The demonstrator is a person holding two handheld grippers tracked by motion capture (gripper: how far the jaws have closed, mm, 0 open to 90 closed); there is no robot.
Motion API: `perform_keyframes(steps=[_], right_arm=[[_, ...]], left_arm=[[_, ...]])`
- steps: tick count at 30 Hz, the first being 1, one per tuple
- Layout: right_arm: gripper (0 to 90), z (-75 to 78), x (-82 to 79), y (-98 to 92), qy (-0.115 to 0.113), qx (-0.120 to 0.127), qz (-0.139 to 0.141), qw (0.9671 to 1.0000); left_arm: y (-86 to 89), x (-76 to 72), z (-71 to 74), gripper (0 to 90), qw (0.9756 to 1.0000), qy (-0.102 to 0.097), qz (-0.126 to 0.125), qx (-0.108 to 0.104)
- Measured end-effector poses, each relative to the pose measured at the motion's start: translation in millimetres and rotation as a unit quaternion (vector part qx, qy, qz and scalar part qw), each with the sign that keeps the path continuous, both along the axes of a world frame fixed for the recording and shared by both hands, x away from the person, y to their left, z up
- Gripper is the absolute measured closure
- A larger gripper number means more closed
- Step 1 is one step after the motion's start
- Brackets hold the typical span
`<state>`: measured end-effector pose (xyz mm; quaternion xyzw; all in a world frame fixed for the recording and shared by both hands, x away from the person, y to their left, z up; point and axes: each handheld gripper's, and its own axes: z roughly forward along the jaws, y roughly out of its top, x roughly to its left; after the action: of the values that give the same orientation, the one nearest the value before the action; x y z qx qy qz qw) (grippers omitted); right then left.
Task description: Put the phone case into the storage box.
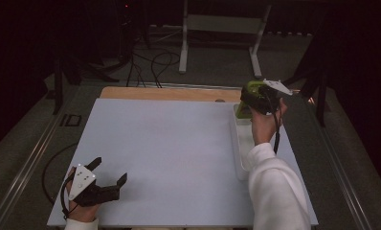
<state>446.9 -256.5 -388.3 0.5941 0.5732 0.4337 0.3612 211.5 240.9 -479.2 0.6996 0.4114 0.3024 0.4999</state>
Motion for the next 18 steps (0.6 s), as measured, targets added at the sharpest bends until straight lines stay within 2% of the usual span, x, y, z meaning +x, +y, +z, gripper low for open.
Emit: perform_keyframes(steps=[7,18], right_arm=[[16.4,-2.6,2.3,-1.3,0.0,-0.004,-0.01,0.9999],[16.3,-8.3,6.2,-1.7,0.006,-0.007,-0.011,0.9999]], left_arm=[[-0.1,-0.3,0.5,0.0,1.0,-0.001,0.0,0.0],[0.7,-0.5,0.8,0.0,1.0,-0.003,0.002,-0.002]])
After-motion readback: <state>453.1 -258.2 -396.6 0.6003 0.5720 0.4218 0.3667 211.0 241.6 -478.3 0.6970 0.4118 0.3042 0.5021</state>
